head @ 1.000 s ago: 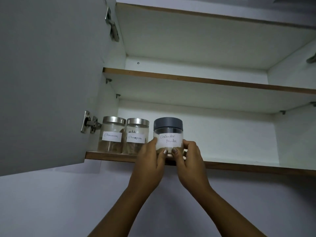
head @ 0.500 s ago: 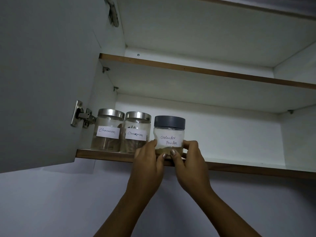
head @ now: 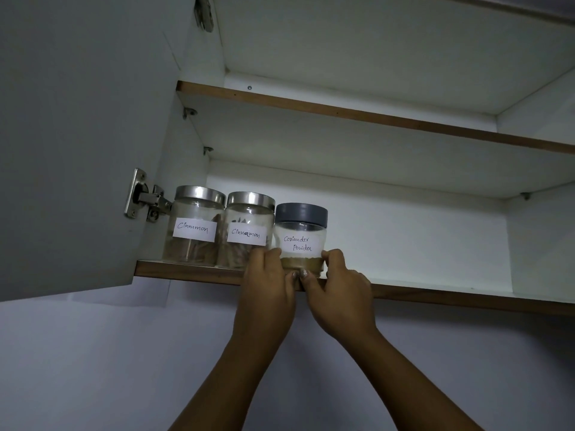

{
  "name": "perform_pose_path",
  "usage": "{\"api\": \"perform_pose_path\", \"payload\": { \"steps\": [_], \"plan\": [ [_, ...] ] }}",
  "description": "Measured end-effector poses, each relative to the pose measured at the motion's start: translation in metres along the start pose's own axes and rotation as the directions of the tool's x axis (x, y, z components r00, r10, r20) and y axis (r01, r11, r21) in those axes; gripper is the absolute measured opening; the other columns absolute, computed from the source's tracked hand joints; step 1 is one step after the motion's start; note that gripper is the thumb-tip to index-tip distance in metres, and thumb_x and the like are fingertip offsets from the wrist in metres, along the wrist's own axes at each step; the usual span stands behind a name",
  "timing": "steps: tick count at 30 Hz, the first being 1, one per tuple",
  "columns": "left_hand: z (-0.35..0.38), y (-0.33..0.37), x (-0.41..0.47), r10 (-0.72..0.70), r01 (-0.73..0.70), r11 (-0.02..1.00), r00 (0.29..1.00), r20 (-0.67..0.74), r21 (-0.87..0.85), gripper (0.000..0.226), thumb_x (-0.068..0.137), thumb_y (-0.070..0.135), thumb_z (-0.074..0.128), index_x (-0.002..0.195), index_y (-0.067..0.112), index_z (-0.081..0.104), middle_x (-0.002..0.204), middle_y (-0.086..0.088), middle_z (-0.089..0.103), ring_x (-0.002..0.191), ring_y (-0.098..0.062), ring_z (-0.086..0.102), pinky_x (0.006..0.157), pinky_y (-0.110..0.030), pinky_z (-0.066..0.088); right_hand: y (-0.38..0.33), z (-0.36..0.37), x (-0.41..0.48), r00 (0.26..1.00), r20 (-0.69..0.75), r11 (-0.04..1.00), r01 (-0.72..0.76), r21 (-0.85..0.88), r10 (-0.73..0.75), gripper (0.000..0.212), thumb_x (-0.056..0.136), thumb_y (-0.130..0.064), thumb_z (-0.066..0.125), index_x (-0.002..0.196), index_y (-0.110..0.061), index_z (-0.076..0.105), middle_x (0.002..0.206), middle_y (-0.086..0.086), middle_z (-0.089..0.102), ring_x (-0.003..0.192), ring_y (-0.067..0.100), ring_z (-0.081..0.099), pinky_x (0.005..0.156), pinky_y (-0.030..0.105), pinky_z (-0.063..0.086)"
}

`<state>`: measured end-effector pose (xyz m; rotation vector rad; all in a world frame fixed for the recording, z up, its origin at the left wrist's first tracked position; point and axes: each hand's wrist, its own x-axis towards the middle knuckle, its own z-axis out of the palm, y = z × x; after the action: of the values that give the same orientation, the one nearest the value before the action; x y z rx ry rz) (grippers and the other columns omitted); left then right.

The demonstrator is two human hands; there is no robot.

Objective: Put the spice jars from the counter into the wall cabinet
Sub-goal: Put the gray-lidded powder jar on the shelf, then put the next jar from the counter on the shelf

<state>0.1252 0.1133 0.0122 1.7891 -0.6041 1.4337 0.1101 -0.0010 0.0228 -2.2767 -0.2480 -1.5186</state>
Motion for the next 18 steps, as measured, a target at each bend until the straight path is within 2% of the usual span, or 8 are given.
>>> {"api": "perform_pose_path", "payload": {
  "steps": [3,6,8,10,12,14,16,18],
  "plan": [
    [-0.001,0.002,0.001,-0.012,0.009,0.998,0.999,0.046,0.059,0.035,0.087,0.008,0.058,0.119,-0.003,0.051,0.114,-0.020,0.052,0.100,-0.027,0.055,0.083,-0.029,0.045,0.000,-0.005,-0.001,0.998,0.059,0.999,0.016,0.041,-0.019,0.038,0.090,-0.043,0.049,0.121,-0.021,0.046,0.082,-0.005,0.059,0.085,0.023,0.059,0.079,0.030,0.038],
    [-0.006,0.008,0.000,-0.022,0.011,0.994,0.996,0.092,0.111,0.037,0.086,0.004,0.057,0.122,-0.004,0.049,0.118,-0.021,0.051,0.104,-0.030,0.053,0.086,-0.032,0.045,0.000,-0.015,-0.006,0.990,0.139,0.984,-0.022,0.176,-0.003,0.049,0.089,-0.035,0.055,0.133,-0.020,0.040,0.108,-0.002,0.063,0.105,0.022,0.055,0.081,0.026,0.034],
    [-0.010,0.015,-0.008,0.002,-0.017,0.993,0.992,0.126,0.118,0.041,0.082,0.002,0.060,0.121,-0.004,0.049,0.118,-0.021,0.050,0.106,-0.031,0.051,0.088,-0.034,0.044,0.003,-0.023,-0.016,0.984,0.179,0.972,-0.037,0.233,-0.005,0.053,0.090,-0.030,0.056,0.138,-0.021,0.035,0.125,-0.006,0.053,0.123,0.019,0.043,0.092,0.025,0.033],
    [-0.011,0.026,-0.024,0.050,-0.071,0.990,0.985,0.167,0.119,0.048,0.078,0.002,0.062,0.123,-0.005,0.047,0.124,-0.022,0.048,0.114,-0.033,0.048,0.093,-0.035,0.043,0.008,-0.029,-0.035,0.974,0.225,0.971,-0.035,0.236,-0.020,0.060,0.092,-0.028,0.053,0.145,-0.020,0.025,0.145,-0.009,0.036,0.140,0.014,0.024,0.108,0.024,0.020],
    [-0.009,0.038,-0.046,0.047,-0.074,0.991,0.972,0.231,0.109,0.060,0.082,0.006,0.060,0.135,-0.002,0.035,0.141,-0.022,0.035,0.130,-0.032,0.036,0.103,-0.033,0.036,0.015,-0.035,-0.059,0.967,0.253,0.964,-0.061,0.257,-0.006,0.062,0.094,-0.028,0.049,0.148,-0.023,0.017,0.155,-0.007,0.017,0.144,0.009,0.011,0.110,0.020,0.013],
    [-0.004,0.048,-0.072,0.016,-0.034,0.998,0.945,0.326,0.050,0.069,0.090,0.014,0.053,0.146,0.005,0.013,0.155,-0.015,0.012,0.142,-0.025,0.015,0.113,-0.028,0.018,0.026,-0.040,-0.086,0.959,0.282,0.959,-0.106,0.263,0.029,0.059,0.097,-0.030,0.044,0.148,-0.025,0.015,0.157,-0.008,0.009,0.143,0.006,0.007,0.110,0.018,0.011],
    [0.001,0.058,-0.103,0.006,-0.019,0.999,0.908,0.420,0.026,0.071,0.095,0.022,0.045,0.147,0.010,-0.001,0.157,-0.008,-0.005,0.145,-0.018,-0.001,0.113,-0.022,0.004,0.042,-0.050,-0.118,0.945,0.319,0.958,-0.157,0.241,0.075,0.056,0.098,-0.033,0.040,0.147,-0.029,0.014,0.154,-0.015,0.001,0.143,0.003,0.002,0.110,0.018,0.009],
    [0.007,0.073,-0.139,-0.005,-0.001,1.000,0.868,0.496,0.012,0.071,0.096,0.028,0.041,0.147,0.012,-0.006,0.157,-0.005,-0.011,0.145,-0.015,-0.005,0.111,-0.018,-0.001,0.059,-0.064,-0.158,0.927,0.356,0.953,-0.205,0.222,0.116,0.054,0.098,-0.035,0.037,0.146,-0.034,0.013,0.147,-0.024,-0.004,0.142,0.000,-0.001,0.109,0.017,0.006]
  ]
}}
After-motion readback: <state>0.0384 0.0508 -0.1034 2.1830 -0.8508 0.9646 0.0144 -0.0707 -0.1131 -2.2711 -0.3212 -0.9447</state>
